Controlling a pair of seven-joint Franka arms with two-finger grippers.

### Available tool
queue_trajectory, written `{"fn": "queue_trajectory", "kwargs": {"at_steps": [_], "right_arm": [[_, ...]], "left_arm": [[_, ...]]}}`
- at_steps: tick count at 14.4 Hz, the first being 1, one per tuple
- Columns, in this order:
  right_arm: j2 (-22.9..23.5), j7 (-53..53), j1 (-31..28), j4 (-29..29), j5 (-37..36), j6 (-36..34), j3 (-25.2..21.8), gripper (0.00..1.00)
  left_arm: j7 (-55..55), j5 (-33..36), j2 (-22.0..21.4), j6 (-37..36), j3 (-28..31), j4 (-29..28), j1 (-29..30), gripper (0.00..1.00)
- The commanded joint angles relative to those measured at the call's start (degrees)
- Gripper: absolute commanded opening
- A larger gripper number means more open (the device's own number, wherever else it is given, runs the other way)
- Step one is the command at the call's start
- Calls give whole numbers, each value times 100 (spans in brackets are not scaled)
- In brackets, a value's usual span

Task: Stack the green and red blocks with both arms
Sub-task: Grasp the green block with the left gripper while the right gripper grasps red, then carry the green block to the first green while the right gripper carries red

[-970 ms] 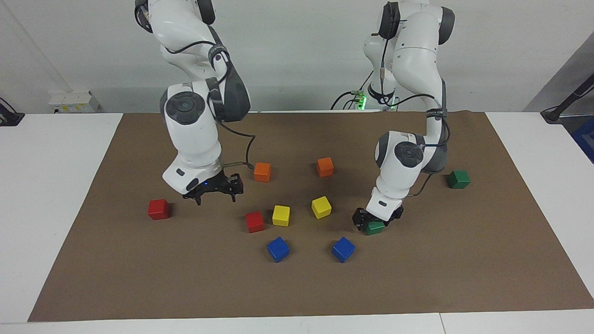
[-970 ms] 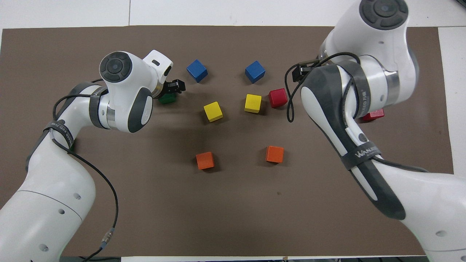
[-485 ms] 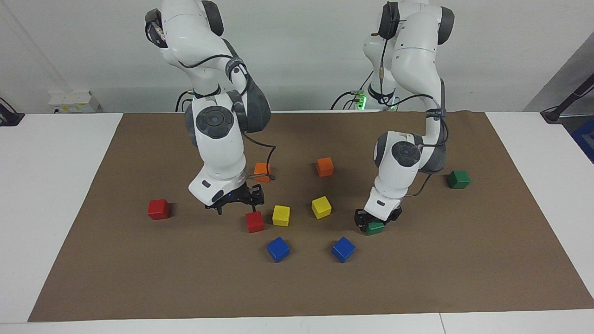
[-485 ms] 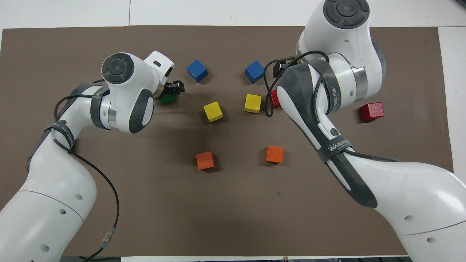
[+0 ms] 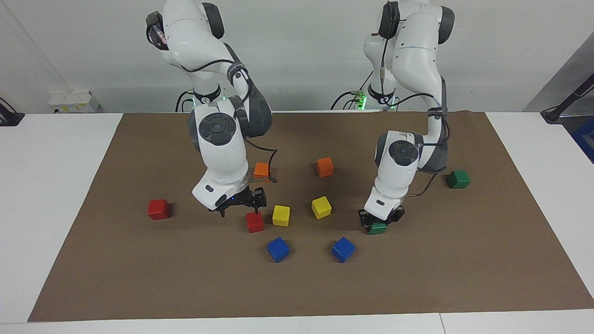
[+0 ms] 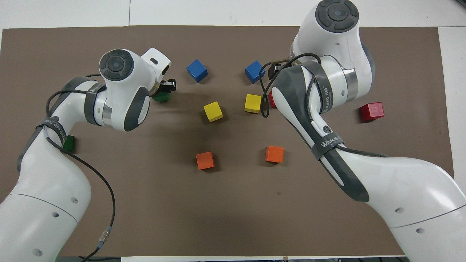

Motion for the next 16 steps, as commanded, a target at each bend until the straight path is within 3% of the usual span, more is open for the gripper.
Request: {"fn": "queue_trajectory", "kwargs": {"at_steps": [1,7,10,16], "right_arm": [[16,-59,-53,-216,213,279,135,100],[-10,-287,-35,-920,240,938,180,100],[-10,-331,-35,-1052,240,1087,180,100],[-63,-331,-35,-1412,248,1404,180,100]], "left_arm": [[113,-98,-657,-638,-65,-123,468,0],[1851,-467,-1535,-1747,-22,-316,1294,0],[2721,-467,-1931,-1774,-22,-781,1777,0],[4024,-617,-2266,-1634,-13,-1397,2639,0]]}}
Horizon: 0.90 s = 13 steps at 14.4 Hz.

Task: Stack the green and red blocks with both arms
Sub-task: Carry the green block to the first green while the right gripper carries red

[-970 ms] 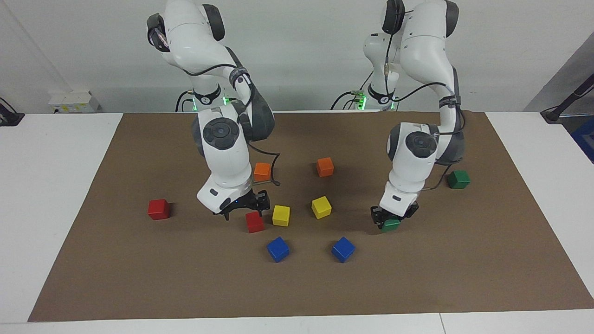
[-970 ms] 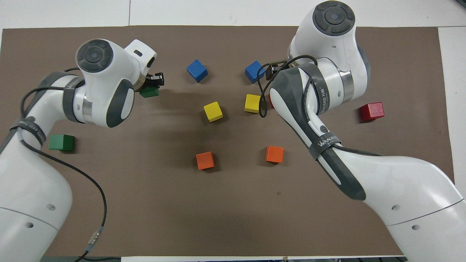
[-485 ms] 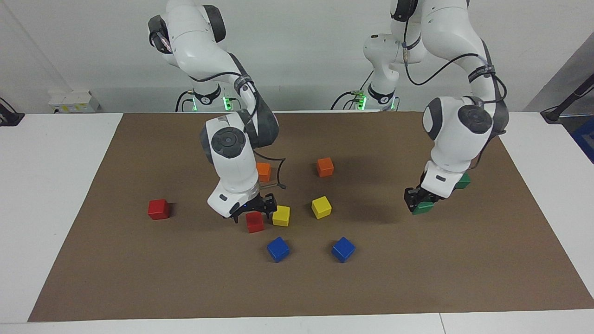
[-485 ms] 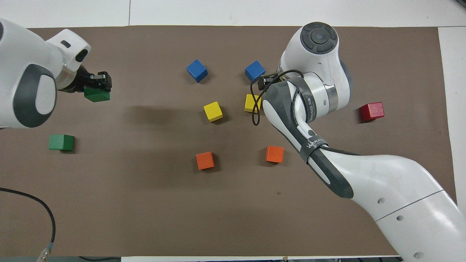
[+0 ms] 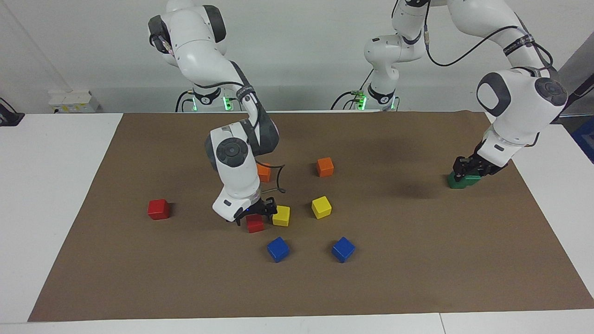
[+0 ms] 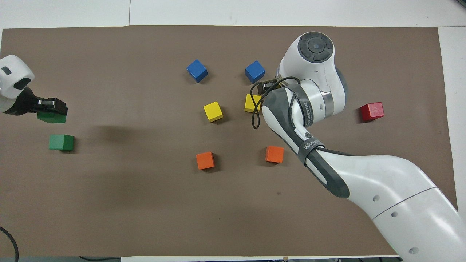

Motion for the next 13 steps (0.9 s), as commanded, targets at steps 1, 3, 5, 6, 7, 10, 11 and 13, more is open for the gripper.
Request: {"fn": "queue_trajectory", "kwargs": {"at_steps": [1,3,5,6,7,10,11,13], "right_arm": [[-156,-146,-51,-346,91,232,41,100],[-182,-155,-51,-478,100,372,41,100],[-182,-155,-51,-531,91,434,41,100],[-173,-155,-51,-540,100,434,41,100],[-182,-155,-51,-566,100,434,41,100],[-226,-207,-95,-689,91,356,32,23],[-261,-408,-130,-716,91,303,32,9],[-270,-498,-192,-629,91,32,32,0]], "left_arm": [[470,-217,-332,224,-44,-499,351,0],[550,-262,-463,635,-44,-867,466,0],[726,-262,-621,1180,-44,-1359,571,0],[831,-262,-691,1426,-44,-1579,633,0],[858,-262,-736,1620,-44,-1747,651,0],[990,-262,-833,2008,-35,-2064,677,0],[1034,-262,-868,2044,-35,-2135,721,0],[1043,-262,-877,2123,-35,-2205,721,0]]}}
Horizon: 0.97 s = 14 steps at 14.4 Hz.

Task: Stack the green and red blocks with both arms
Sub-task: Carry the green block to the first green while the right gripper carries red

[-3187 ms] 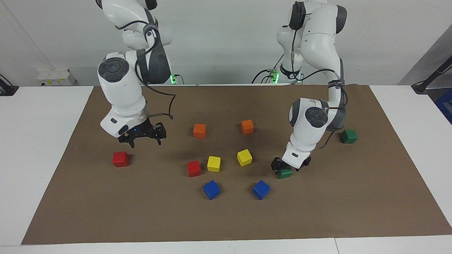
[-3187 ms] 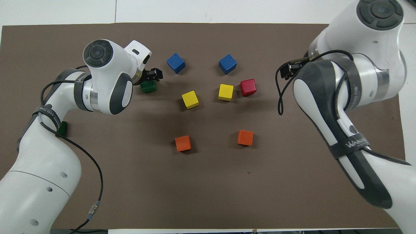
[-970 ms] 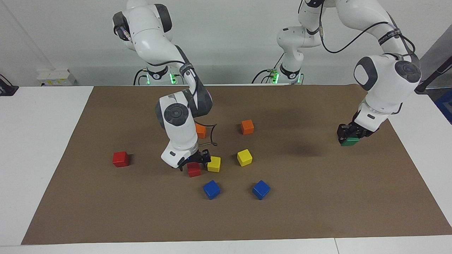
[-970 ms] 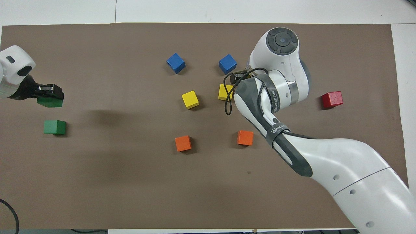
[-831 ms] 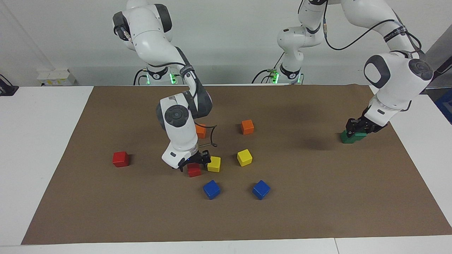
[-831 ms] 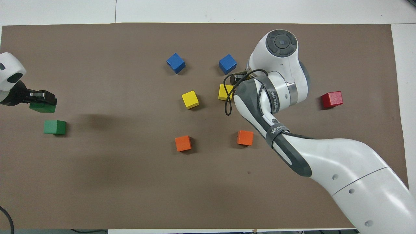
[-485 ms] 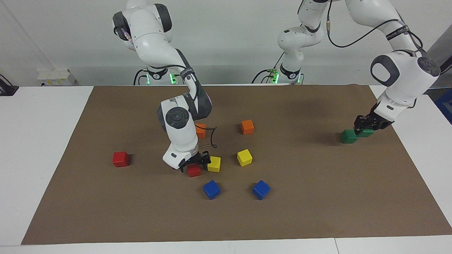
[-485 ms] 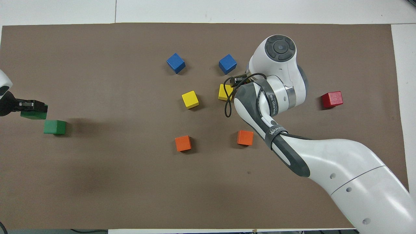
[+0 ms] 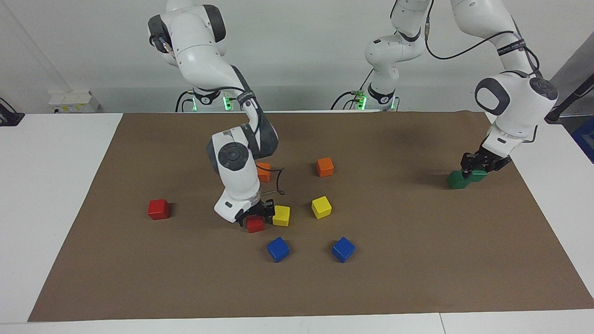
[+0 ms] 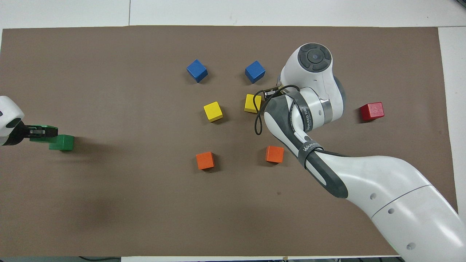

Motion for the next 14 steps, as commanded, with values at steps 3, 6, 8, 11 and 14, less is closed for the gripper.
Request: {"fn": "queue_trajectory", "kwargs": {"at_steps": [3,6,8,11,14], "right_arm": [[-381,-245,-195,359,72,-1031,-38,0],[-1021,-271,-755,179,10,-1472,-38,0],[-1653,-682,-1161,-322,10,-1718,-38,0],[-2410,-904,-1434,-1060,-77,-1895,-56,0],[-2851,-966,-1697,-1747,-174,-1650,-47,0]], "left_arm": [[203,-110,-327,425,-38,-555,99,0],[194,-110,-345,478,-38,-617,99,0],[203,-110,-363,521,-38,-687,134,0],[194,-110,-328,793,-38,-854,152,0],[176,-110,-319,829,-38,-854,152,0]]}}
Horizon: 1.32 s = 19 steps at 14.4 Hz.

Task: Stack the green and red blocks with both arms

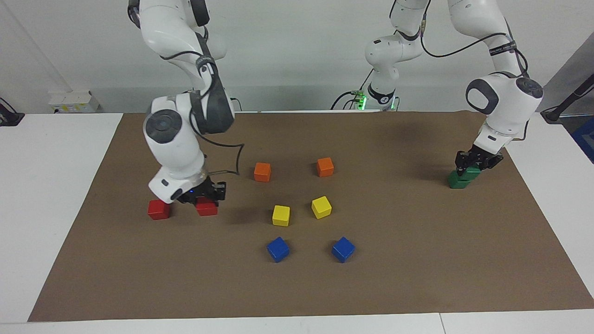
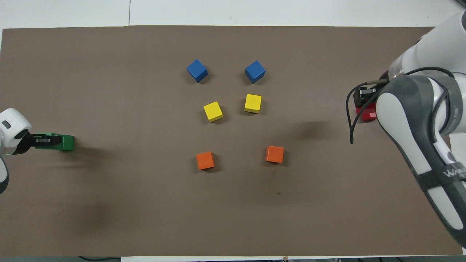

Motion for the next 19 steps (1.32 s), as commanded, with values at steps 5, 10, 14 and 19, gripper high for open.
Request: {"fn": "queue_trajectory", "kwargs": {"at_steps": [5,10,14,19], "right_arm": [[-625,-868,-670,-1461,-88,1398,77,0],[-72,-1828,-1304,-1875,-88,3017,77,0],[-72,-1785,-1296,-1867,-80,2913,77,0],[-10,-1732,-1225,-1682,8,2798,86,0]], "left_arm": [[151,-119,-165,228,-39,-239,68,0],[160,-119,-148,369,-39,-230,24,100],[160,-119,-148,343,-39,-212,15,100],[195,-110,-121,37,-39,76,24,100]]}}
